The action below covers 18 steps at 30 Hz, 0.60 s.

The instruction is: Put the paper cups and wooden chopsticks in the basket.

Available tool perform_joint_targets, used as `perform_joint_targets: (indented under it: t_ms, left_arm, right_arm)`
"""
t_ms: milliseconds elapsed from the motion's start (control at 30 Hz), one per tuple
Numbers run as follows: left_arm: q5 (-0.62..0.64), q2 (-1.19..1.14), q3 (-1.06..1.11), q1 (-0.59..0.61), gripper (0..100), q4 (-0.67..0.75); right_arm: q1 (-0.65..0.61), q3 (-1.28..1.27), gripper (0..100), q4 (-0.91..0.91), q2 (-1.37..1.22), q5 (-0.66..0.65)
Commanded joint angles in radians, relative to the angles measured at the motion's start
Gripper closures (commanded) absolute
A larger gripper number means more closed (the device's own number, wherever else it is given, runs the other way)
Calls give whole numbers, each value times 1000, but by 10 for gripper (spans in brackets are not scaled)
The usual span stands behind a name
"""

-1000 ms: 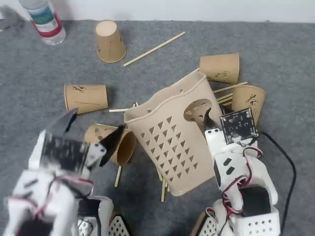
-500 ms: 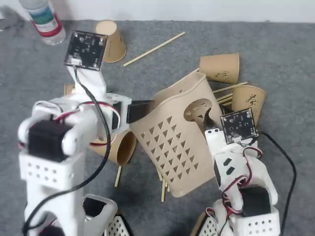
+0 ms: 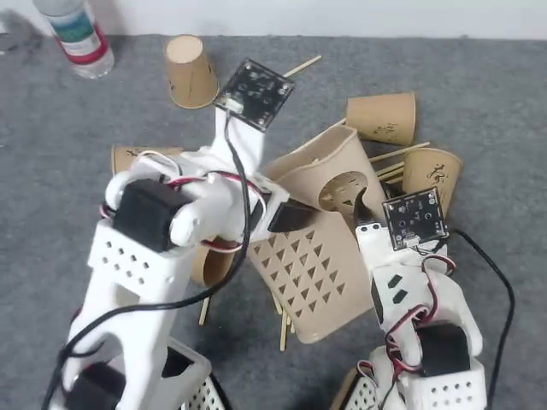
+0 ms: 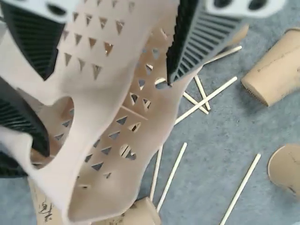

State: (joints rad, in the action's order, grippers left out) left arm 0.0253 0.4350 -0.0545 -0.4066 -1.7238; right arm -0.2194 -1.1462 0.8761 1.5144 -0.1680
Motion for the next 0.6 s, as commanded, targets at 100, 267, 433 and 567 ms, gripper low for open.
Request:
perform_joint_targets:
  t_ms: [100, 267, 433, 567]
  left_arm:
    - [-106, -112, -35, -49, 645, 9]
    - [-169, -152, -35, -170, 661, 11]
    - [-222, -176, -35, -175, 846, 15]
    - [-247, -193, -35, -173, 991, 15]
  right_arm:
    - [2, 11, 991, -21, 28, 20]
    - [2, 11, 991, -21, 28, 20]
    - [2, -9, 991, -30, 35, 20]
    - [2, -49, 991, -30, 120, 20]
